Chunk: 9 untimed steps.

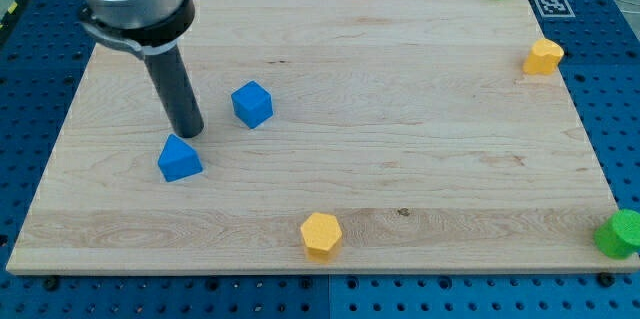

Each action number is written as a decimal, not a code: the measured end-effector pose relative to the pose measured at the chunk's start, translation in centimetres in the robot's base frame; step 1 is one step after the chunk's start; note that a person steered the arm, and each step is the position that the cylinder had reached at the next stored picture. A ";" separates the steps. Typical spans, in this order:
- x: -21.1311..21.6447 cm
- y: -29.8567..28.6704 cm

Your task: Push the blue triangle to the bottom left side

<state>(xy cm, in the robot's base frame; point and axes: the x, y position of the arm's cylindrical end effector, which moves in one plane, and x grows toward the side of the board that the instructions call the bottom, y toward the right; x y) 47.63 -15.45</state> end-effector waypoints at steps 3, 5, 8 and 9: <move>5.4 3.0; 5.2 2.7; 8.3 0.6; 10.5 0.6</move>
<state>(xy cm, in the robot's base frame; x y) 58.15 -14.89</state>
